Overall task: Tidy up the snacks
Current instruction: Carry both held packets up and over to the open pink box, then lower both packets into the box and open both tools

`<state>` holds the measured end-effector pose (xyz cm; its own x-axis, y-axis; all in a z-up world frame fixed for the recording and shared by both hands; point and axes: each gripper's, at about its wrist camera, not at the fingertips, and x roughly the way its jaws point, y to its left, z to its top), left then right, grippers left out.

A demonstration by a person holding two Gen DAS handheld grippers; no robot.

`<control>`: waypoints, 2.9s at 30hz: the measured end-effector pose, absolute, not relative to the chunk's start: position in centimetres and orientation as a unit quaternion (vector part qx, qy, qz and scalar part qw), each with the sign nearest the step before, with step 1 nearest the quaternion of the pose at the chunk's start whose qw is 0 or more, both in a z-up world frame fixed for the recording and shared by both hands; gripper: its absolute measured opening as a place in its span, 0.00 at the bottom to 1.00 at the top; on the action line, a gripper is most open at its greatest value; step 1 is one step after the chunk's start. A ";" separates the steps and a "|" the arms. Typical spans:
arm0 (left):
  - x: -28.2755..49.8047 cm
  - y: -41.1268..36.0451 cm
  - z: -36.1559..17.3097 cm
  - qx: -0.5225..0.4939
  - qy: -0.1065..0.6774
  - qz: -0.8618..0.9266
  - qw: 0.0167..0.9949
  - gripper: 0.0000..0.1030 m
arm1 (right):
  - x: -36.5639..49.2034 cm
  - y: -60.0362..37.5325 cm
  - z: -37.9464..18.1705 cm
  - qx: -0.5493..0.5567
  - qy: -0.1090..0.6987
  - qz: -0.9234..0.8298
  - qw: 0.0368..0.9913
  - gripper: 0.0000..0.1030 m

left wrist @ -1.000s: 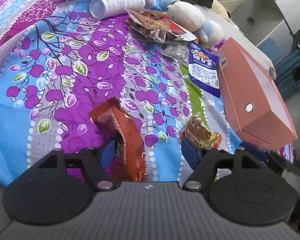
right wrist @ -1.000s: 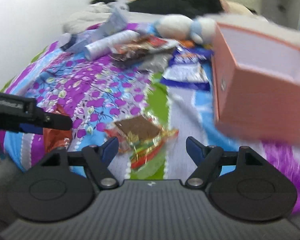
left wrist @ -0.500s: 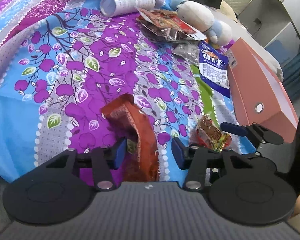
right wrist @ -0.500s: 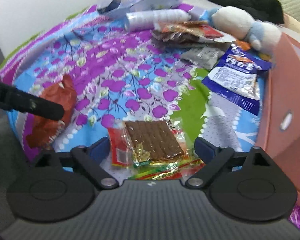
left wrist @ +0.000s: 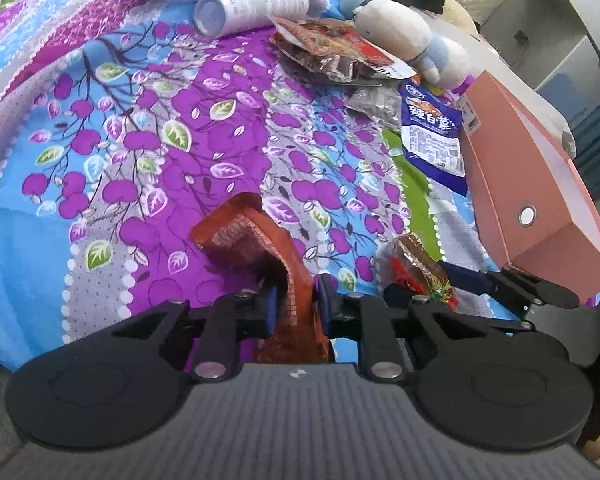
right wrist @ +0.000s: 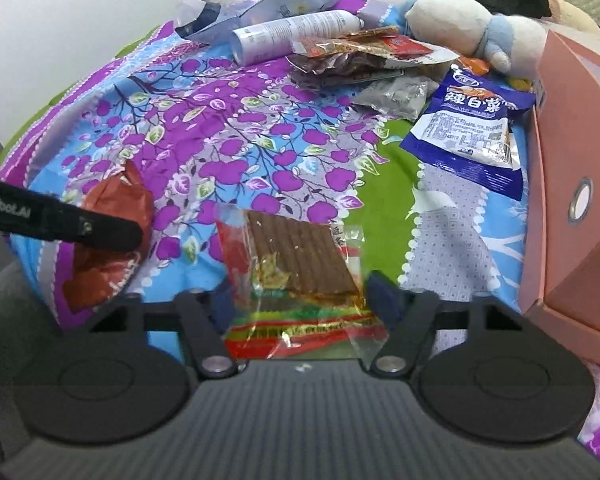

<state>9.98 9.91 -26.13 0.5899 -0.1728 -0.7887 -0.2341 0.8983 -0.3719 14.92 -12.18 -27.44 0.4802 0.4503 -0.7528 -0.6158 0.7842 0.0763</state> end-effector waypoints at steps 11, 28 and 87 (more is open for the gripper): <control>10.1 8.6 -22.7 -0.218 0.430 0.003 0.876 0.23 | 13.6 -14.0 -24.6 -0.054 0.390 0.269 0.879 0.52; 11.1 2.4 -13.4 -0.165 0.376 -0.091 0.907 0.23 | 9.8 -20.3 -14.5 0.004 0.307 0.200 0.931 0.52; 36.5 -17.7 -12.0 -0.076 0.460 -0.216 0.858 0.55 | 27.3 -37.1 -15.5 0.022 0.397 0.010 0.918 0.72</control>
<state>36.50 -17.68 -11.97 0.4834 -0.4402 -0.7566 0.3004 0.8953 -0.3290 27.28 -37.13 -15.49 0.6848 0.0364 -0.7278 -0.0010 0.9988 0.0490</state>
